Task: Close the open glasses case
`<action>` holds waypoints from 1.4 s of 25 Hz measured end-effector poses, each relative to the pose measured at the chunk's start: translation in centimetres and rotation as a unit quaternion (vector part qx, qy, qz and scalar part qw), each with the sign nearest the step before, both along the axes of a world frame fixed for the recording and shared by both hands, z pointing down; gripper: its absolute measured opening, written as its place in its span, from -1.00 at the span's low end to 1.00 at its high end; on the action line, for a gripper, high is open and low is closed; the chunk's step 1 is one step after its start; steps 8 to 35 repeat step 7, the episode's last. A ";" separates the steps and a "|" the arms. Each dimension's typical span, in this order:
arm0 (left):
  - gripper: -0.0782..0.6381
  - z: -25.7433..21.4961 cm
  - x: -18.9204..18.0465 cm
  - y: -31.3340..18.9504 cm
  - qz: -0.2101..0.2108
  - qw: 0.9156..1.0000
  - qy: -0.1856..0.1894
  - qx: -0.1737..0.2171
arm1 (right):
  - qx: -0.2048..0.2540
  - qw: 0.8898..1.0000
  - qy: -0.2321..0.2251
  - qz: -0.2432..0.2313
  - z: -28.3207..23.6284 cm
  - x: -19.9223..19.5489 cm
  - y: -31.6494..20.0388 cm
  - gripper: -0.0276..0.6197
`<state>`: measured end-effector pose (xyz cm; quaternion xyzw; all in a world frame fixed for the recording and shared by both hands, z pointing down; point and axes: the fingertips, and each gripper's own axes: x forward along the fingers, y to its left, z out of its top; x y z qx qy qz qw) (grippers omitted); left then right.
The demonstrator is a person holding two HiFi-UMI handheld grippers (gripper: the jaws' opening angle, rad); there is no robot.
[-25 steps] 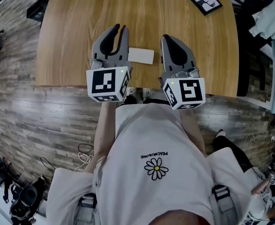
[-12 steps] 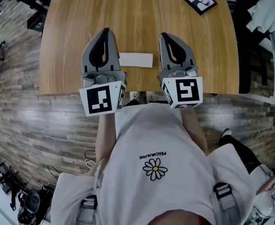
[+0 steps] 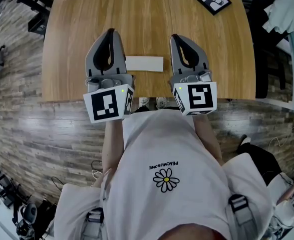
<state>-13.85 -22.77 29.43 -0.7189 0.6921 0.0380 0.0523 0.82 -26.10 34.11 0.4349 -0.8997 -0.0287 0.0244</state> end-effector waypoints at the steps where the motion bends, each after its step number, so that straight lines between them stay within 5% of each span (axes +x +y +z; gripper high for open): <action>1: -0.73 -0.1 0.0 0.1 0.000 1.000 -0.001 0.002 | 0.000 1.000 0.000 0.000 0.0 0.0 0.0 -0.89; 35: -0.73 -0.3 0.0 0.1 0.002 1.000 -0.002 0.007 | 0.000 1.000 0.001 -0.004 0.0 -0.4 0.2 -0.89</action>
